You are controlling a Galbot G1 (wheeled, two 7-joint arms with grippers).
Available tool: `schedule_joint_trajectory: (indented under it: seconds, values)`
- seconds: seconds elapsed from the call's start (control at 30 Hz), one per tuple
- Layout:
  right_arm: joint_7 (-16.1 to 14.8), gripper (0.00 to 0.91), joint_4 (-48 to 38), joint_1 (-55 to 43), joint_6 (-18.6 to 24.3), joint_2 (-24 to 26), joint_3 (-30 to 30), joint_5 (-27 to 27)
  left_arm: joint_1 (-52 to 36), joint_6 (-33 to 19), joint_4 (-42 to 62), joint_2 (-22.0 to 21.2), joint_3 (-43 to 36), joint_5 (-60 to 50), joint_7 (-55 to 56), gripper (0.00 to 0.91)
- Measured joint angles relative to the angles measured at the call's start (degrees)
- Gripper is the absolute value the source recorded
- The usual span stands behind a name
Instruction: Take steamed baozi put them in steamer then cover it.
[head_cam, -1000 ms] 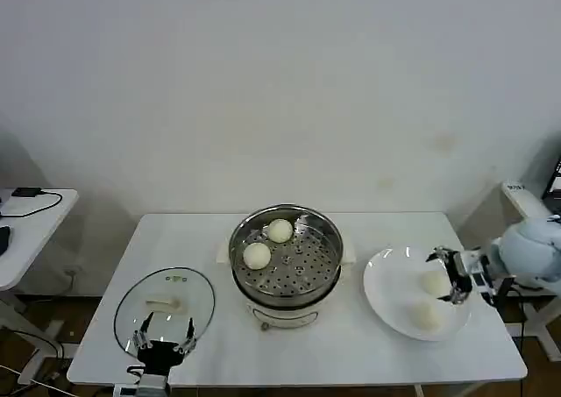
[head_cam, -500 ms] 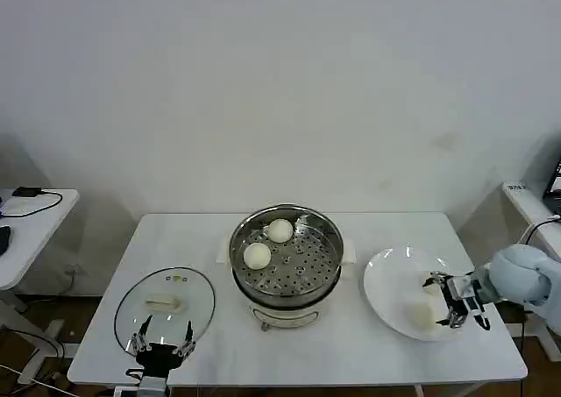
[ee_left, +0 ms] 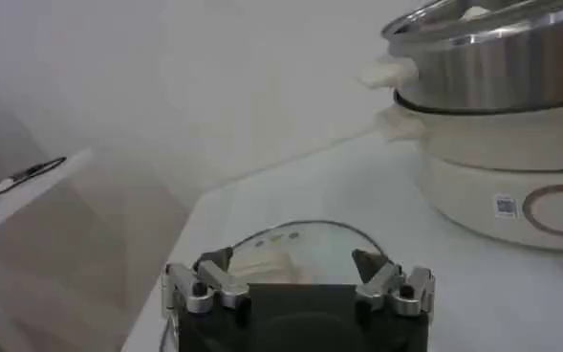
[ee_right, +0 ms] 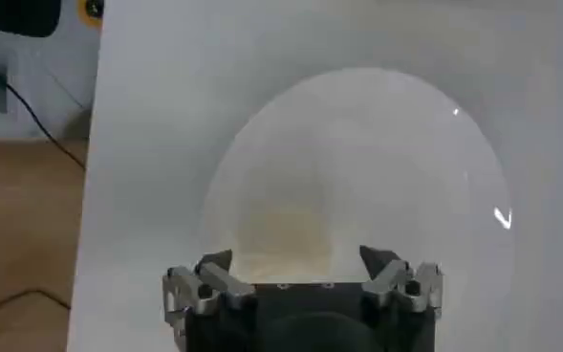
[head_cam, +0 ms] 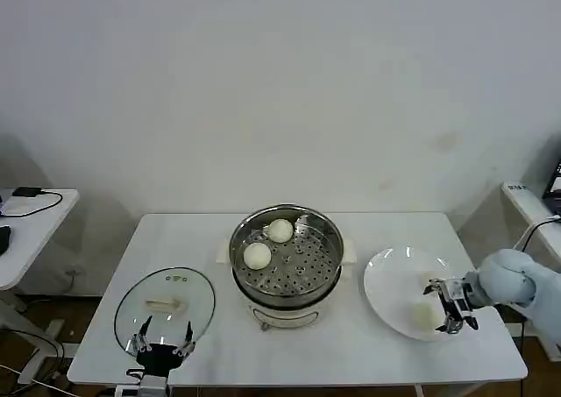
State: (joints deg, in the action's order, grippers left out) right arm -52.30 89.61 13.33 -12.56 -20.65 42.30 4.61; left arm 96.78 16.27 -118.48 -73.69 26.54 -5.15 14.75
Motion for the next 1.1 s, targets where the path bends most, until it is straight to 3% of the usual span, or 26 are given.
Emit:
schedule_joint_trajectory:
  seconds: [0.23, 0.43, 0.57, 0.77, 1.1]
  values:
    - [-0.4, 0.776, -1.9, -0.6, -0.5, -1.3, 1.0, 0.0, -0.1, 0.0, 0.1, 0.0, 0.0, 0.0, 0.0, 0.907]
    - [-0.7, 0.766, -2.5, -1.4, -1.1, -1.8, 2.1, -0.5, 0.0, 0.0, 0.1, -0.1, 0.1, 0.0, 0.1, 0.907]
    - [-1.0, 0.665, -3.2, -2.0, -1.4, -2.4, 2.8, -0.8, 0.0, 0.0, 0.0, -0.2, 0.1, 0.0, 0.1, 0.907]
    - [-1.3, 0.595, -3.3, -2.7, -2.0, -2.9, 3.7, -1.3, 0.2, 0.0, -0.2, -0.3, 0.2, 0.0, 0.2, 0.907]
    - [-1.7, 0.595, -2.8, -4.2, -2.2, -2.2, 4.7, -2.3, 0.2, 0.0, -0.4, -0.4, 0.2, 0.1, 0.2, 0.907]
